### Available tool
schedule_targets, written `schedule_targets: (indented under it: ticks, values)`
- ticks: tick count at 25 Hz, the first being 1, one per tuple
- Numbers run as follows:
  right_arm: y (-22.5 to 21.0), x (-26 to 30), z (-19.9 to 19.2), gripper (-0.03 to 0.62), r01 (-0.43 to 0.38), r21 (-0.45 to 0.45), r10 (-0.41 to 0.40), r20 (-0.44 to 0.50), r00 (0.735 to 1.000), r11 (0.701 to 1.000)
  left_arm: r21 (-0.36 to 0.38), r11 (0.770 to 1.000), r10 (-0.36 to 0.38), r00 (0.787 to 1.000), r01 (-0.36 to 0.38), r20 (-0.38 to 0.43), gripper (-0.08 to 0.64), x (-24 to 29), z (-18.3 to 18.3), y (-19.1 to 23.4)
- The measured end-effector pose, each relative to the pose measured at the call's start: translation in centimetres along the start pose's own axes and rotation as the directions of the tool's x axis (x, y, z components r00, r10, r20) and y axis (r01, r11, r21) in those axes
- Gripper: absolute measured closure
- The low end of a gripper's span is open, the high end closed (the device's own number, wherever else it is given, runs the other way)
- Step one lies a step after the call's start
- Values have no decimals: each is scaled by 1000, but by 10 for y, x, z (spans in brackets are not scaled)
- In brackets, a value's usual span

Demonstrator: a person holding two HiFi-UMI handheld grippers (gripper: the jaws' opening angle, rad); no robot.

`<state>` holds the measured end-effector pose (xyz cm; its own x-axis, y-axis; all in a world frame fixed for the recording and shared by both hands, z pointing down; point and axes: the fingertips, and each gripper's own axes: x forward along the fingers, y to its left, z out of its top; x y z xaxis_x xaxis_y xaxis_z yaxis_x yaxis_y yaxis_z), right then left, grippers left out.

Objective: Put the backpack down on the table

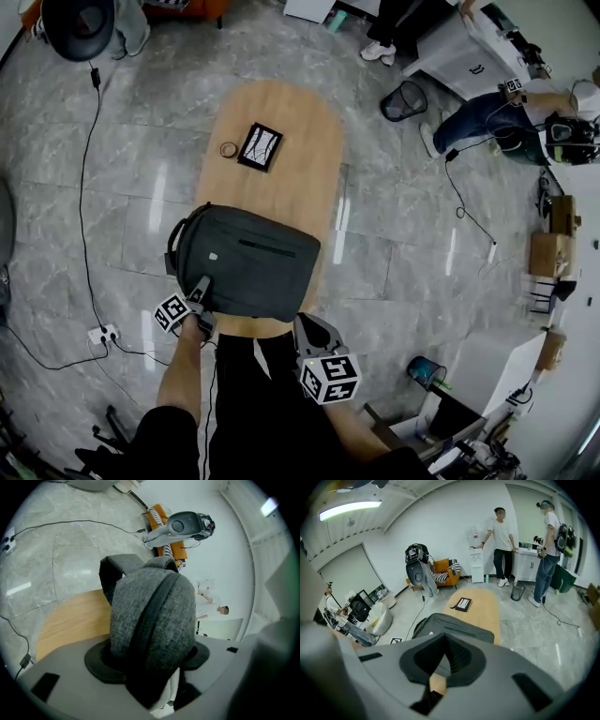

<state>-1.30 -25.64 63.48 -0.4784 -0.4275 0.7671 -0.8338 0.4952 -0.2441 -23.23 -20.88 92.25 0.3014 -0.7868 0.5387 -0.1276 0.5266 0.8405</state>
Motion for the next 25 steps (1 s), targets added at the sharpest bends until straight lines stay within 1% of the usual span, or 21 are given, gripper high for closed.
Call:
schedule_targets:
  ticks: [5, 10, 15, 18, 20, 22, 25]
  values:
    - [4, 0, -2, 581, -15, -3, 15, -6, 1000, 1000, -21, 1000, 6, 998, -7, -57, 282, -10, -10, 10]
    - [8, 0, -3, 581, -23, -10, 23, -5, 1000, 1000, -40, 999, 3, 998, -5, -66, 282, -19, -19, 15]
    - [8, -2, 0, 581, -29, -18, 28, -2, 1000, 999, -48, 999, -1, 995, -4, -100, 282, -33, -30, 24]
    - [7, -4, -1, 581, -31, -21, 31, -5, 1000, 999, -52, 998, 23, 995, -28, -101, 282, -45, -32, 34]
    - [8, -3, -2, 581, -35, -22, 35, -8, 999, 999, -44, 998, 43, 995, -47, -94, 287, -54, -31, 39]
    - [11, -1, -3, 581, -41, -23, 41, -10, 999, 999, -22, 998, 63, 994, -66, -93, 298, -60, -30, 43]
    - [16, 2, -1, 581, -52, -28, 51, -9, 999, 998, 23, 995, 104, 990, -102, -94, 352, -66, -30, 49]
